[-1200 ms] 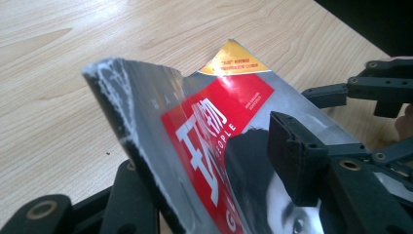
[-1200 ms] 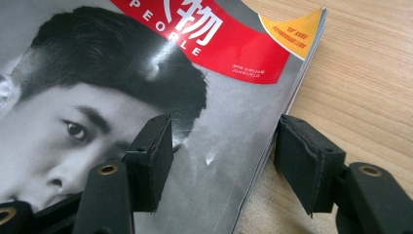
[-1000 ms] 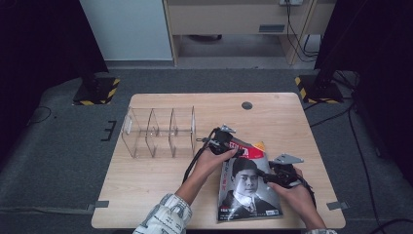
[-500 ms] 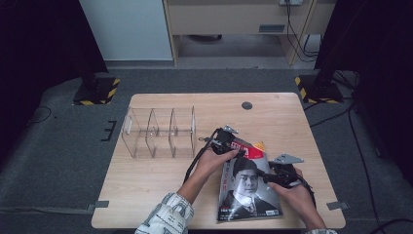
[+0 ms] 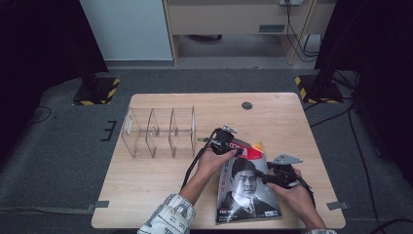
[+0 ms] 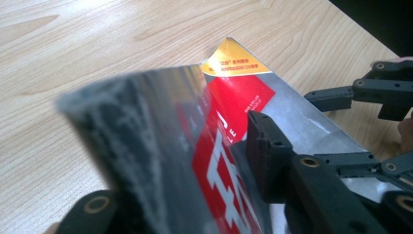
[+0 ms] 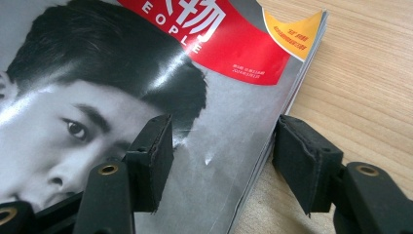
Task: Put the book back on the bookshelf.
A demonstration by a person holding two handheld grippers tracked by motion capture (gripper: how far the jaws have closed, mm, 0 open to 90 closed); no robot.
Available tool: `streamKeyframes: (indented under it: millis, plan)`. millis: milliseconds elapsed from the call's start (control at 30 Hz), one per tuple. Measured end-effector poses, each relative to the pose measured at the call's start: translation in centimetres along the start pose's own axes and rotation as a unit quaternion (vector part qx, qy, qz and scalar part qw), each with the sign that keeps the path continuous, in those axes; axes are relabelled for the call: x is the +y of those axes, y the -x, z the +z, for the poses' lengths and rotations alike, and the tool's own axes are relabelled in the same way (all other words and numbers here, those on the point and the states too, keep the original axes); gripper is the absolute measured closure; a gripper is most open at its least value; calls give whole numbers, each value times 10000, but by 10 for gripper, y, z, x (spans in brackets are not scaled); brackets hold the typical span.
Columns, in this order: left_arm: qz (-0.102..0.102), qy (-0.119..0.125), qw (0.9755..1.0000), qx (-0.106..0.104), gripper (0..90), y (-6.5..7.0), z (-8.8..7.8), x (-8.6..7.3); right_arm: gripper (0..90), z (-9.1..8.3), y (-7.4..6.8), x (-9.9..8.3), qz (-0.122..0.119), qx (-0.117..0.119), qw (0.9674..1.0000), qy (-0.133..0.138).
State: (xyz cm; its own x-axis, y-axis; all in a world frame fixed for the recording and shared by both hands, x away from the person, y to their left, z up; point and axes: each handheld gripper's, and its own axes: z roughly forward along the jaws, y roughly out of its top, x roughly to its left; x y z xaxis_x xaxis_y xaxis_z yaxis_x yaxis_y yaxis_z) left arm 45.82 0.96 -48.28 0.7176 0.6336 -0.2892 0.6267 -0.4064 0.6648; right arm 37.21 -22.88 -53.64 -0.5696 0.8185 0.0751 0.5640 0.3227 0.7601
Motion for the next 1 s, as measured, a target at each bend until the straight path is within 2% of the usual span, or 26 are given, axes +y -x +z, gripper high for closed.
streamKeyframes:
  millis: [100, 300, 400, 567, 633, 833, 1000]
  plan:
    - [-42, 97, 9999, -130, 771, -2, -2, 0, 398, 0, 0, 0, 6, 1, 10000, 9]
    - [-105, 173, 9997, -106, 819, -3, -5, 0, 375, 0, 0, 0, 83, 17, 10000, 13]
    - [-148, 258, 9994, -160, 826, -2, -6, 0, 355, -2, 4, 0, 136, -33, 9999, 10]
    - [-57, 309, 9994, -170, 831, 3, -9, 5, 352, -15, 17, 1, 461, -193, 9982, 321]
    - [-36, 324, 9994, -150, 834, 4, -10, 6, 351, -18, 22, 1, 536, -223, 9976, 364]
    - [-68, 359, 9993, -113, 842, 6, -14, 10, 350, -23, 34, -1, 743, -567, 9947, 439]
    - [-91, 409, 9991, -97, 847, 8, -18, 13, 340, -24, 40, -5, 840, -926, 9917, 294]
